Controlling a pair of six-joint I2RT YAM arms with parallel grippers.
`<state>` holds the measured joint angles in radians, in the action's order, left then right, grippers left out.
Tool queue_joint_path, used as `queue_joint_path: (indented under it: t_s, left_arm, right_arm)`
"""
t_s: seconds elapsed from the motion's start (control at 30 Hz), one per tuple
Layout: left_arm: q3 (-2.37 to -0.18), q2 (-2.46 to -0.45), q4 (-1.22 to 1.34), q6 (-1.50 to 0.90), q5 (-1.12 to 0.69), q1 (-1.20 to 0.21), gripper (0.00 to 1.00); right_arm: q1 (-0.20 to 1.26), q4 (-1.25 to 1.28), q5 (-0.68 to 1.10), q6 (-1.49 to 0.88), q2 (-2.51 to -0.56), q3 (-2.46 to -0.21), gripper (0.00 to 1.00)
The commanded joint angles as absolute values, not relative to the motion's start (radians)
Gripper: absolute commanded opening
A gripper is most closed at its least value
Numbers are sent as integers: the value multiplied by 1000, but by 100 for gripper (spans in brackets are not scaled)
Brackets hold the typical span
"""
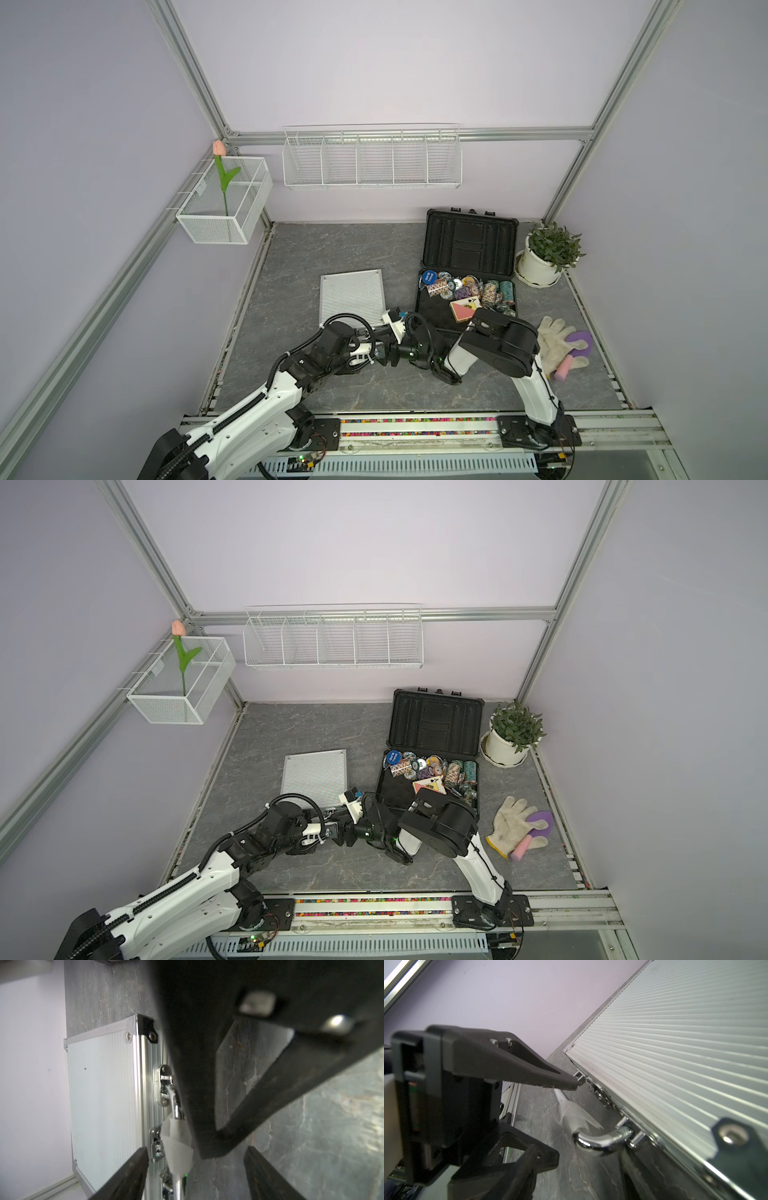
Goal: Open the poker set cases
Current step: Adjust the poker set case at the center of the board.
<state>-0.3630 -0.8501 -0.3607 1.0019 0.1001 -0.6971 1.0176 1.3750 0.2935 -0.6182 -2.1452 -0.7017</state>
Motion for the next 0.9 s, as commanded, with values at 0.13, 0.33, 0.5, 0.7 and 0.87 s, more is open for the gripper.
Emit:
queue_joint_path:
  t_s: [0.13,0.33,0.5,0.7,0.87]
  left_arm:
    - [-334,-882,-281,1027,148,-703,57]
    - [-325,-897,-250,1027,167,-703,38]
    - [-324,-904,-211,1020,200,-703,41]
    - [-328,-907,-244,1010,142,-705,57]
    - [-325,-908,-255,1016,135,-712,68]
  right_arm:
    - [1006,1434,300,-640,-2139,-718,64]
    - [1003,1434,298,-642,-2133,-709,65]
    - [1001,1434,303,-644,-2135,-711,65]
    - [1001,1434,333,-652,-2140,-734,65]
    - [1000,1434,362,-655,-2128,-739,65]
